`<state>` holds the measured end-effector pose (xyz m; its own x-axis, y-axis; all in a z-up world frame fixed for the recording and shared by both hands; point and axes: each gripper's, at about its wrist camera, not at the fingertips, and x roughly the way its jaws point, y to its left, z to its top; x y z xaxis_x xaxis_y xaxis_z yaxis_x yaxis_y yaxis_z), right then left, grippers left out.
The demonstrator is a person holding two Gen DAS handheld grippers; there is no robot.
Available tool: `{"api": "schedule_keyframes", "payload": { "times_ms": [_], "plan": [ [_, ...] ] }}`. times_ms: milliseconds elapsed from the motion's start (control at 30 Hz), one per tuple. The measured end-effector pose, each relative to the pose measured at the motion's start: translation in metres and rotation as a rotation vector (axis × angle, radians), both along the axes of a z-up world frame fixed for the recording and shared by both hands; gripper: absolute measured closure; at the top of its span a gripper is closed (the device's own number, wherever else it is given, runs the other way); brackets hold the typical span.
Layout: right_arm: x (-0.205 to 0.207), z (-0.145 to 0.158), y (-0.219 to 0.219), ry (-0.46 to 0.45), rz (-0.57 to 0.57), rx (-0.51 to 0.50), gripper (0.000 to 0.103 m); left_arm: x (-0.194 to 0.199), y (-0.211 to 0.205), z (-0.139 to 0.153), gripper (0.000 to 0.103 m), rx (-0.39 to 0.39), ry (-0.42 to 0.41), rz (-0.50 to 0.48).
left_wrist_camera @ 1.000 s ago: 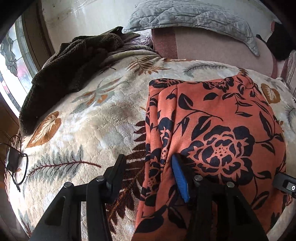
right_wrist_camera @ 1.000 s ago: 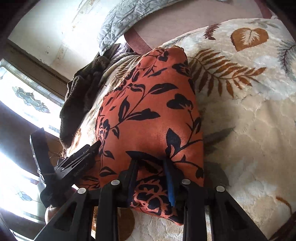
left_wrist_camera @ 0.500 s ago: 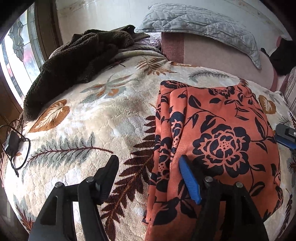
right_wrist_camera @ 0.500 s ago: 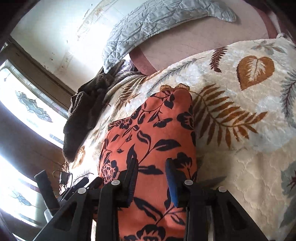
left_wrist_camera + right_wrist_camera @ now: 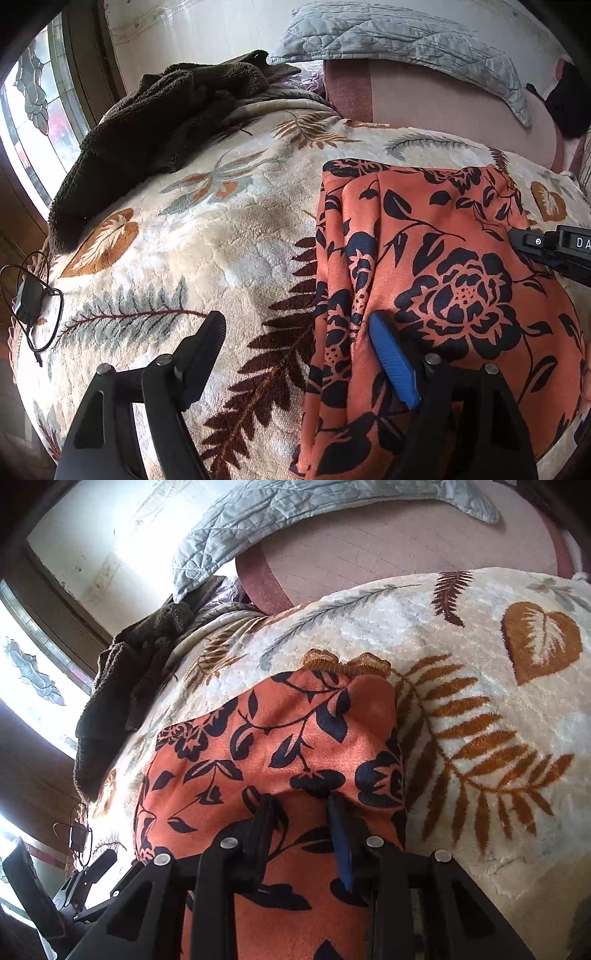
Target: Fold small clothes
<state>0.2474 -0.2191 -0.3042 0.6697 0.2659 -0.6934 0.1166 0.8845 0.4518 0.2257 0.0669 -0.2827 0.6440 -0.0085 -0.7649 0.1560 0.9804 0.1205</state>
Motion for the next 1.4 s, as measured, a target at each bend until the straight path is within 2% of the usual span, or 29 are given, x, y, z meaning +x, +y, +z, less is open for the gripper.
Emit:
{"api": "schedule_keyframes", "payload": {
  "times_ms": [100, 233, 333, 400, 500, 633, 733, 833, 900, 967, 1067, 1133, 1200, 1267, 1300, 1367, 1400],
  "plan": [
    [-0.011, 0.009, -0.001, 0.004, -0.006, 0.016, 0.069, 0.001, 0.001, 0.000, 0.019, -0.003, 0.006, 0.011],
    [-0.044, 0.029, -0.002, 0.002, 0.016, 0.056, 0.069, 0.002, 0.011, 0.006, 0.019, -0.067, 0.029, 0.026],
    [-0.075, 0.044, 0.005, -0.012, 0.064, 0.065, 0.069, -0.009, 0.022, 0.019, 0.019, -0.124, 0.017, 0.032],
    [-0.097, 0.047, 0.013, -0.004, 0.100, 0.062, 0.069, -0.021, 0.031, 0.026, 0.019, -0.166, 0.013, 0.020],
    [-0.123, 0.041, 0.025, 0.021, 0.150, 0.069, 0.069, -0.031, 0.039, 0.022, 0.019, -0.209, 0.058, 0.013],
    [-0.122, 0.007, 0.044, 0.134, 0.183, 0.083, 0.069, -0.032, 0.042, 0.006, 0.019, -0.206, 0.128, 0.021],
    [-0.112, -0.003, 0.056, 0.144, 0.209, 0.047, 0.068, -0.025, 0.047, -0.001, 0.018, -0.223, 0.146, 0.040],
    [-0.109, -0.005, 0.058, 0.139, 0.221, 0.045, 0.068, -0.012, 0.039, -0.013, 0.018, -0.121, 0.141, 0.054],
    [-0.109, -0.006, 0.052, 0.136, 0.226, 0.076, 0.068, -0.009, 0.036, -0.013, 0.019, -0.107, 0.139, 0.054],
    [-0.109, -0.005, 0.043, 0.137, 0.224, 0.128, 0.068, -0.010, 0.041, -0.007, 0.019, -0.147, 0.145, 0.061],
    [-0.114, 0.001, 0.029, 0.124, 0.211, 0.207, 0.068, -0.018, 0.058, 0.009, 0.020, -0.267, 0.130, 0.067],
    [-0.118, 0.008, 0.024, 0.088, 0.206, 0.206, 0.066, -0.027, 0.066, 0.022, 0.020, -0.333, 0.089, 0.053],
    [-0.123, 0.020, 0.019, 0.025, 0.197, 0.201, 0.067, -0.035, 0.065, 0.033, 0.020, -0.366, 0.040, 0.006],
    [-0.125, 0.027, 0.016, -0.025, 0.183, 0.204, 0.067, -0.040, 0.051, 0.035, 0.019, -0.326, 0.025, -0.065],
    [-0.124, 0.026, 0.015, -0.027, 0.171, 0.190, 0.067, -0.041, 0.041, 0.031, 0.019, -0.277, 0.037, -0.089],
    [-0.113, 0.014, 0.019, 0.049, 0.159, 0.166, 0.057, -0.038, 0.023, 0.013, 0.019, -0.188, 0.102, -0.107],
    [-0.109, 0.006, 0.021, 0.082, 0.167, 0.176, 0.055, -0.032, 0.016, 0.001, 0.019, -0.165, 0.157, -0.115]
  ]
}}
